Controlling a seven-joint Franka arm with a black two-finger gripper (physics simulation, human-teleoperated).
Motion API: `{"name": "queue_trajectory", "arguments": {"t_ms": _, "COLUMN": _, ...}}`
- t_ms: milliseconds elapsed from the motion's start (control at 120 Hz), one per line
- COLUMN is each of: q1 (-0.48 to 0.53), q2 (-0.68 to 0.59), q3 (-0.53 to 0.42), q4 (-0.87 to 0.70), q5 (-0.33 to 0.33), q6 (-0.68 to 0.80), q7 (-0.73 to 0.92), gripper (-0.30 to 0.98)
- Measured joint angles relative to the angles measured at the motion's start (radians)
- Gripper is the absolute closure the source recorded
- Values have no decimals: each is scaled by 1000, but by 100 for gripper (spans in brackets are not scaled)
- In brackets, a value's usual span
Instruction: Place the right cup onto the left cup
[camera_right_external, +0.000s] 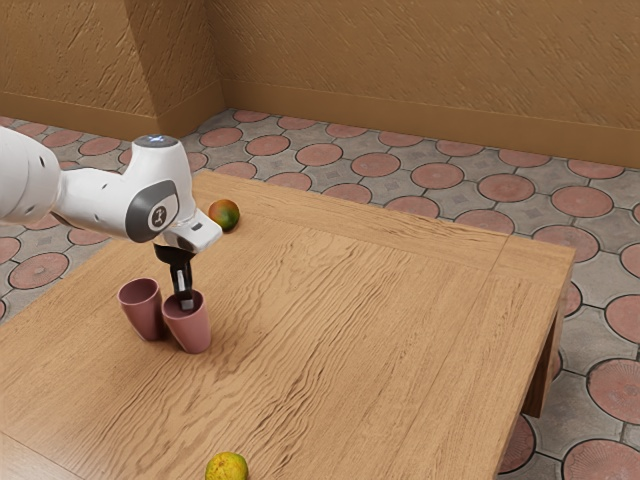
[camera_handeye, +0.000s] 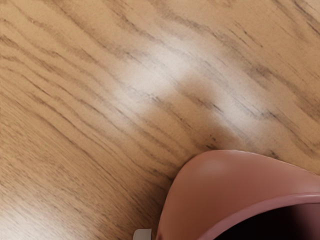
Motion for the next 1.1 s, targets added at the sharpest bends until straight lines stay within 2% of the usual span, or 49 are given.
{"name": "queue_trajectory", "arguments": {"t_ms": 400, "q1": 1, "q2": -104, "q3": -14, "q4": 17, "q5": 7, "q6": -6, "q7": -28, "gripper": 78}}
{"name": "queue_trajectory", "arguments": {"t_ms": 775, "q1": 29, "q2": -175, "q3": 23, "q4": 80, "q5": 15, "q6": -161, "q7": -42, "gripper": 78}}
{"name": "queue_trajectory", "arguments": {"t_ms": 1100, "q1": 35, "q2": -163, "q3": 71, "q4": 126, "q5": 57, "q6": -247, "q7": -43, "gripper": 79}}
